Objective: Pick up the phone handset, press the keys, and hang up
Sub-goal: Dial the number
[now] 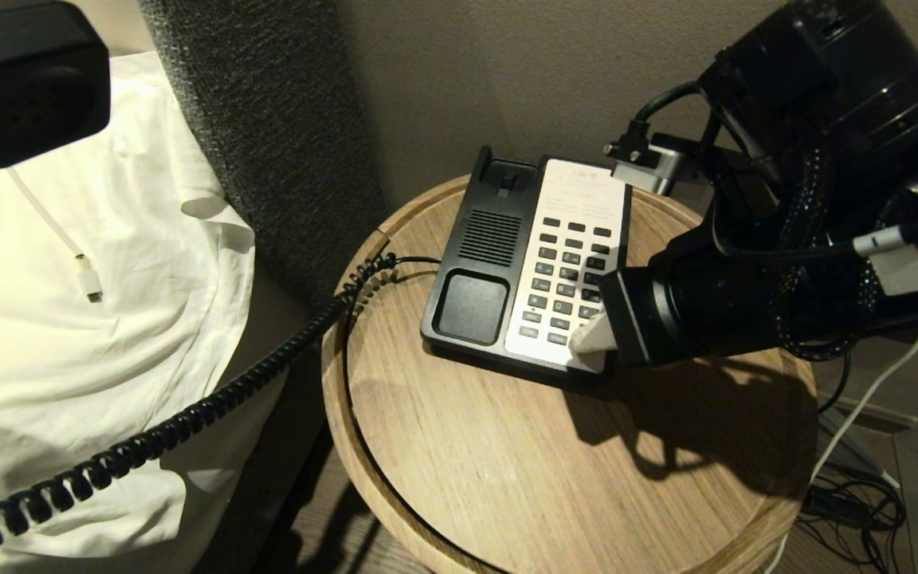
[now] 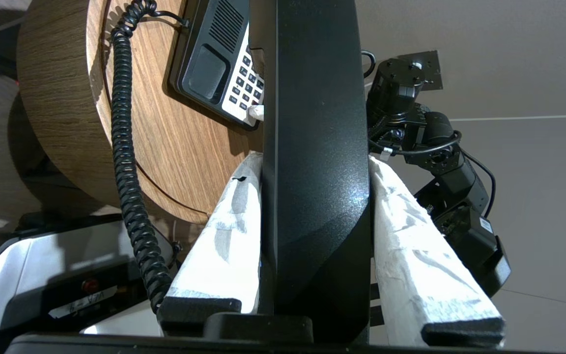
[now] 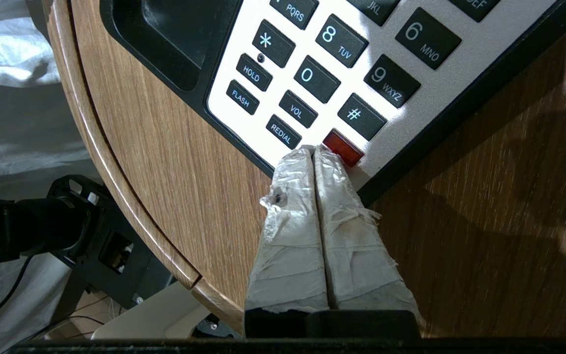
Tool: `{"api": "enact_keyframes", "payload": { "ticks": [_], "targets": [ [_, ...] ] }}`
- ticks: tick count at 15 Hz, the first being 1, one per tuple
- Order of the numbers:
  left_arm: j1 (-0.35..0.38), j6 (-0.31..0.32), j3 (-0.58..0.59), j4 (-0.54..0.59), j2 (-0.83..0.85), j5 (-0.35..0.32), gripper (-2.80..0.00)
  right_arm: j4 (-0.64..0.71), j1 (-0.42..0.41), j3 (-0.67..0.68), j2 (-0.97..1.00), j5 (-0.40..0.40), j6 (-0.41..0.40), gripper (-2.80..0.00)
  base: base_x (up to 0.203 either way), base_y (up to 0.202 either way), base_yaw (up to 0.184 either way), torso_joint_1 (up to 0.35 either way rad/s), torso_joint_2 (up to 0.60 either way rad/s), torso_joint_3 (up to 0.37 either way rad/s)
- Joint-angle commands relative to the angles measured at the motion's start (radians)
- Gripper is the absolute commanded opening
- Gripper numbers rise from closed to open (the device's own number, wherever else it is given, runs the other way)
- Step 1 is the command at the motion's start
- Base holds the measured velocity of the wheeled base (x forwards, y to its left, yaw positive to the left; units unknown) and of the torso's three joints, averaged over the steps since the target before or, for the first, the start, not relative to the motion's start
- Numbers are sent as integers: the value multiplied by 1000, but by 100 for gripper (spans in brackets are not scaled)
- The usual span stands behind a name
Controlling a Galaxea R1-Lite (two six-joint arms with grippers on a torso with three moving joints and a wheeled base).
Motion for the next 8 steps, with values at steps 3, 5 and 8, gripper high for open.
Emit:
{"api": "enact_keyframes", "payload": {
  "ticks": [3,5,8],
  "targets": [
    [0,-5,1,3,-1,0,-280,0,-1,-1,-5,-1,5,-280,0,0,0,0,0,0],
    [0,-7,1,0,1,0,-280,5,-1,-21,-16,3,10,-280,0,0,0,0,0,0],
    [0,-5,1,1,4,0,-280,14,0,-23,-36,6,13,-280,0,0,0,0,0,0]
  ]
}}
